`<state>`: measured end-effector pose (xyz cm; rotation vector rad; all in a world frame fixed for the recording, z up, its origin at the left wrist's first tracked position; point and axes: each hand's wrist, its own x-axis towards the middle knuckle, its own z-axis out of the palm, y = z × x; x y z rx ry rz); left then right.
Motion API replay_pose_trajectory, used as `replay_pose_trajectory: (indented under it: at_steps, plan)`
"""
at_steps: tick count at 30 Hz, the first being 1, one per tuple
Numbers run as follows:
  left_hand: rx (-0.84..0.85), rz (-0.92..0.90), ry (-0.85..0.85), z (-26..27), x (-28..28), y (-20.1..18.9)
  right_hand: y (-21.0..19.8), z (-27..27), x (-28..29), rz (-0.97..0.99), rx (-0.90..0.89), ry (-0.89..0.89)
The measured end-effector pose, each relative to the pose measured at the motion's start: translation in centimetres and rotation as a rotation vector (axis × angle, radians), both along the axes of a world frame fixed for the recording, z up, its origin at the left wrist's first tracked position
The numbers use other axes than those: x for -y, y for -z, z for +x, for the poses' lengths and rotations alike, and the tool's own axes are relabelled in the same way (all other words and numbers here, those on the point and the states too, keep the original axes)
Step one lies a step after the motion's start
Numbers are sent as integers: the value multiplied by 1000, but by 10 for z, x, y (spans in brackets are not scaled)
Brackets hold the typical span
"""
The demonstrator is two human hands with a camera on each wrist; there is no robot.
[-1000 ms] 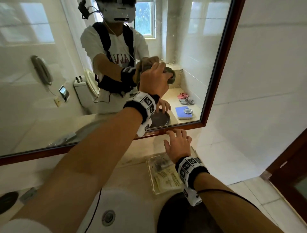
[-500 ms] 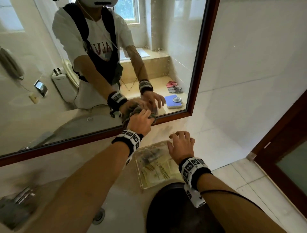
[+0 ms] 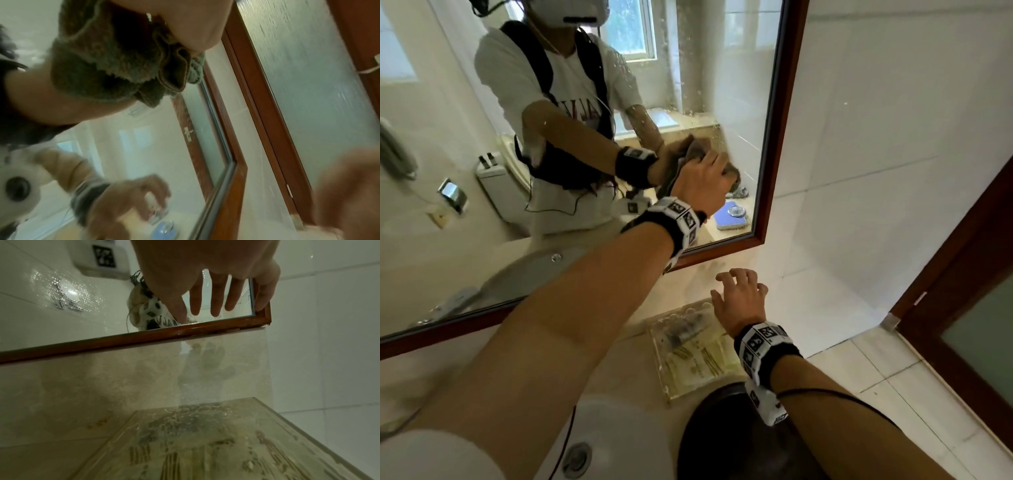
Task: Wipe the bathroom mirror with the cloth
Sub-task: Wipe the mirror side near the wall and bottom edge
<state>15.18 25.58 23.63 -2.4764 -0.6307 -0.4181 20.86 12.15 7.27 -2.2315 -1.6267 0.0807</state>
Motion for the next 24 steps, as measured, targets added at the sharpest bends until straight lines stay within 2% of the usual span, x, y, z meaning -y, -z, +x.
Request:
replay_pose_trajectory:
  at_steps: [3, 6, 13, 15, 20, 24]
  plan:
    - [33, 37, 33, 20, -2, -8, 3, 5, 7, -14, -11, -7]
    - [52, 69, 65, 24, -7, 10, 12, 16, 13, -78, -11, 19]
    - [-86, 14, 54, -4, -13, 112, 37, 33, 20, -174, 7, 74]
    - [-119, -15, 25, -22, -11, 129, 40, 34, 18, -189, 8, 79]
    - [-59, -11, 35, -58, -8, 131, 47, 17, 9, -217, 11, 43]
    - [7, -84, -11, -95, -5, 135, 48, -11, 2, -228, 24, -6]
